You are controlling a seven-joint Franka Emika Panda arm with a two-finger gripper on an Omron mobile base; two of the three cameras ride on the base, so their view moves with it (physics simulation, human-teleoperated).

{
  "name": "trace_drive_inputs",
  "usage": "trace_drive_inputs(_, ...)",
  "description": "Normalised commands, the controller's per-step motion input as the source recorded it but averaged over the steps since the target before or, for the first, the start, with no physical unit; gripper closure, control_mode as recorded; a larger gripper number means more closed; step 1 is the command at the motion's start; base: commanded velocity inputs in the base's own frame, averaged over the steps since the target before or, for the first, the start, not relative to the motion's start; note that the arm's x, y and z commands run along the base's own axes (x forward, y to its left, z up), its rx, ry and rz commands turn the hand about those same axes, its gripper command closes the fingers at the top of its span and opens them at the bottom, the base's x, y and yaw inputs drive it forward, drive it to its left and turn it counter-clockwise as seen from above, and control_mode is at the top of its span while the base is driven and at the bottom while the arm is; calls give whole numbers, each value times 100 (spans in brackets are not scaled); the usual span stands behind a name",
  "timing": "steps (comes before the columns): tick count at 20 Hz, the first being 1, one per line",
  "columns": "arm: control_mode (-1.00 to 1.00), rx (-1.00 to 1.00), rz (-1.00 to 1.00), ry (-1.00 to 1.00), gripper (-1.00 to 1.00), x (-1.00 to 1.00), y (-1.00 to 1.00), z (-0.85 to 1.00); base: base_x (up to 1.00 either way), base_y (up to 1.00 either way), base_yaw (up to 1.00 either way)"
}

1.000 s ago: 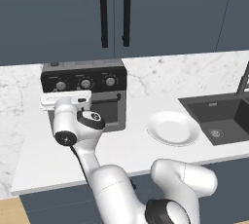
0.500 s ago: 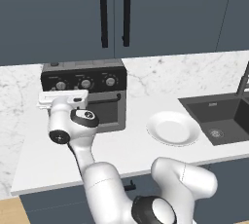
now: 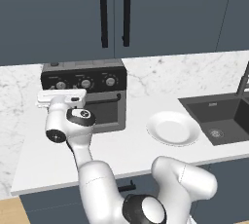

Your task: Pick up the kebab skewer and baguette bread, and place them inside the toaster oven. Close the toaster oven door and start by setting the timer.

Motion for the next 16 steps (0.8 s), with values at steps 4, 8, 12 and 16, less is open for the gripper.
trace_drive_inputs(4, -100, 0, -1, -2, -100, 17, 14, 0, 0, 0, 0)
trace_drive_inputs(8, -100, 0, -1, -1, -100, 14, 14, -2, 0, 0, 0)
trace_drive_inputs(12, -100, 0, -1, 0, -100, 13, 9, -7, 0, 0, 0)
trace_drive_inputs(16, -100, 0, -1, 0, -100, 9, 7, -9, 0, 0, 0)
